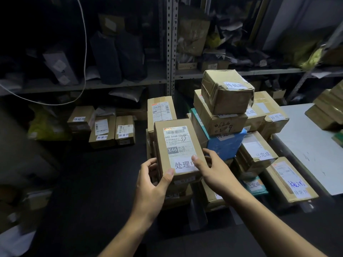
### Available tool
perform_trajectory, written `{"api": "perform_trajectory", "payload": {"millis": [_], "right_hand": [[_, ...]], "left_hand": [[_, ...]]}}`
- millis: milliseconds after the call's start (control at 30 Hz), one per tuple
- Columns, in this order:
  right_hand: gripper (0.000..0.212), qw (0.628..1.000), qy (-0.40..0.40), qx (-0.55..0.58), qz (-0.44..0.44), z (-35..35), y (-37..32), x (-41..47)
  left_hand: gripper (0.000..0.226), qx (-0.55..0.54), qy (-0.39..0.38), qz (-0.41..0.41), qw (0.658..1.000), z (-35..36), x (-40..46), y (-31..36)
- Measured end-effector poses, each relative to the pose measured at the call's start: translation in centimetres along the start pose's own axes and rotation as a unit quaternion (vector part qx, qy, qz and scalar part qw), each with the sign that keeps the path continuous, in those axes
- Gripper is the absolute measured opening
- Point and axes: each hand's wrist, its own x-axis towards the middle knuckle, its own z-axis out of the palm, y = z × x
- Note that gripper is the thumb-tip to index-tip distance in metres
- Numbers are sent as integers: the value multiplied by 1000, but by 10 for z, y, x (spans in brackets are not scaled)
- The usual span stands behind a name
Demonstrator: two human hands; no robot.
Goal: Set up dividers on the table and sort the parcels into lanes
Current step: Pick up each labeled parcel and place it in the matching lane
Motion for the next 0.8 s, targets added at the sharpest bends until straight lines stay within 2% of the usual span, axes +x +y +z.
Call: {"api": "perform_trajectory", "payload": {"millis": [433, 633, 800], "right_hand": [[70, 997, 32, -45, -46, -6, -14, -11], [68, 972, 101, -128, -168, 2, -44, -20], [62, 955, 95, -139, -244, 28, -80, -12]], "left_hand": [[50, 3, 5, 13, 1000, -7, 8, 3], [47, 0, 27, 28, 999, -25, 16, 9], [57, 5, 67, 23, 998, -55, 39, 9]]}}
